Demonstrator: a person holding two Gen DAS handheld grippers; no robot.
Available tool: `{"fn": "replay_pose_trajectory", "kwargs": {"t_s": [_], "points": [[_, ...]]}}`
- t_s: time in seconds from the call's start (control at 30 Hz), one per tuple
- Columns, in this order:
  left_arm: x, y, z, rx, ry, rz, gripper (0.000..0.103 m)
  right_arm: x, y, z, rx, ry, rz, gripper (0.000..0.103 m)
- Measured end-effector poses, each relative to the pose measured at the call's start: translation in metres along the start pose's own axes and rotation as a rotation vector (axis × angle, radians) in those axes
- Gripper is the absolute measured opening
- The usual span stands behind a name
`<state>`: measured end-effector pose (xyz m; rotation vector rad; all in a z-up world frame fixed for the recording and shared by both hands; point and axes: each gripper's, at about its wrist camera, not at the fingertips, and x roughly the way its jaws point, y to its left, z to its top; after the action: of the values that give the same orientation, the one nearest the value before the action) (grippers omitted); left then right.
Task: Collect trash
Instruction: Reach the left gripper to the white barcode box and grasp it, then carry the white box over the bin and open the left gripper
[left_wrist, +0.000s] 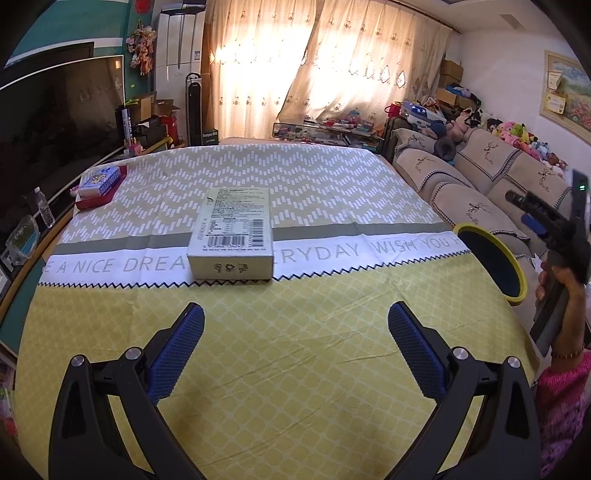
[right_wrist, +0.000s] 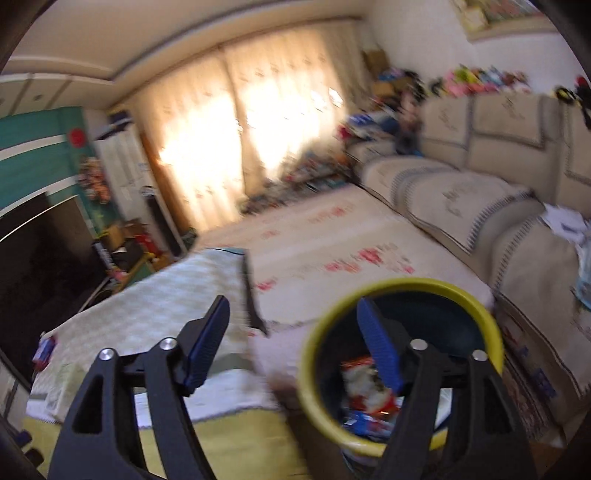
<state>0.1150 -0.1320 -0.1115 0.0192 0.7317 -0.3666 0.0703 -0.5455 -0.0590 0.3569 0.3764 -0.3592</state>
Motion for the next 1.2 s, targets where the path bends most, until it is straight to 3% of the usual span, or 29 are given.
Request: {"fn": "replay_pose_trajectory", "kwargs": {"t_s": [0.17,0.27,0.83,0.93,1.13,1.2], "points": [[0.013,0.014,0.013,-0.023,0.027,0.061,0.098,-0.018,0.057,-0.019,-0.134,-0.057,0.108,0.071],[0.027,0.021,0.022,-0.037,0.043,0.070,0.098,-0.023,0.073,-0.029,-0.182,-0.078,0.112,0.072],[0.096,0.039,0.043,-0.122,0.126,0.153,0.098,-0.019,0.092,-0.035,-0.227,-0.062,0.108,0.081],[0.096,0.042,0.043,-0.136,0.126,0.138,0.094,-0.018,0.093,-0.035,-0.227,-0.053,0.106,0.081],[0.100,0.041,0.043,-0.134,0.142,0.133,0.074,-0.017,0.095,-0.036,-0.241,-0.054,0.102,0.083],[0.100,0.041,0.043,-0.132,0.144,0.132,0.073,-0.016,0.095,-0.037,-0.240,-0.053,0.105,0.083]]}}
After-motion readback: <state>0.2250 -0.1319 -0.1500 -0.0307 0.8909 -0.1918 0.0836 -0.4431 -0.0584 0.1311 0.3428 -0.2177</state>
